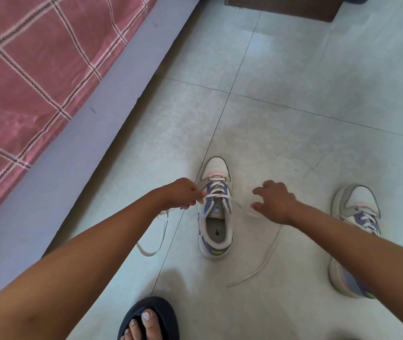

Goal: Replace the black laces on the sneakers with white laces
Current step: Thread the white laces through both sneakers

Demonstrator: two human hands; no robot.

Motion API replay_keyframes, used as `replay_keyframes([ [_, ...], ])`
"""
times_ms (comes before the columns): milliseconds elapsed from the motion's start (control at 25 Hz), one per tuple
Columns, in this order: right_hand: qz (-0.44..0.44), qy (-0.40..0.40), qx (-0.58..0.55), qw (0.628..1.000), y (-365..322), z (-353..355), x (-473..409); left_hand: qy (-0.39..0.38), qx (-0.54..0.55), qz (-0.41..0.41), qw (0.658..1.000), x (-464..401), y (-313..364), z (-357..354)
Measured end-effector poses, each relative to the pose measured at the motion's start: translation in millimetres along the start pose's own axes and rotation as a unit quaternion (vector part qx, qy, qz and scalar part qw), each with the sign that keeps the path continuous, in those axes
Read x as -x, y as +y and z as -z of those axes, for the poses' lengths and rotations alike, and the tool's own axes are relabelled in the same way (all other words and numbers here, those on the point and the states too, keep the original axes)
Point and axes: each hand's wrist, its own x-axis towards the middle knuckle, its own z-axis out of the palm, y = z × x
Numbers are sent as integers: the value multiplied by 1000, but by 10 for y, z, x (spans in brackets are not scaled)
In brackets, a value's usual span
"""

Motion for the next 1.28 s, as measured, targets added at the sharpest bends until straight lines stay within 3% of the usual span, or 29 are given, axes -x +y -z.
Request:
replay_keyframes([
  [160, 174, 148, -55, 972, -582, -142, -34, 7, 55, -38, 998, 109, 35, 60],
  [280, 222, 196, 0, 955, -880, -192, -132, -8, 91, -59, 994, 238, 18, 171],
  [320, 213, 203, -11, 956, -903, -198, -177, -8, 99, -62, 993, 285, -16, 232],
  [400, 148, 179, -188, 954, -890, -147, -210, -3, 133, -58, 989, 372, -133, 384],
  [480, 80, 128, -397, 905, -827, -58, -255, 13, 168, -35, 985, 448, -330, 536],
  [680, -30, 86, -603, 792, -744, 108, -318, 44, 98, 69, 992, 584, -1012, 650],
  [880, -94, 46, -691, 715, -721, 117, -333, 63, 62, 138, 987, 732, -1485, 727],
  [1120, -144, 14, -744, 652, -730, 169, -323, 97, -61, 180, 977, 859, -1825, 703],
  [1200, -152, 18, -738, 657, -738, 174, -330, 110, -64, 220, 967, 925, -1911, 713],
  [1280, -122, 33, -700, 703, -789, 195, -308, 93, -71, 251, 961, 971, -1904, 731],
])
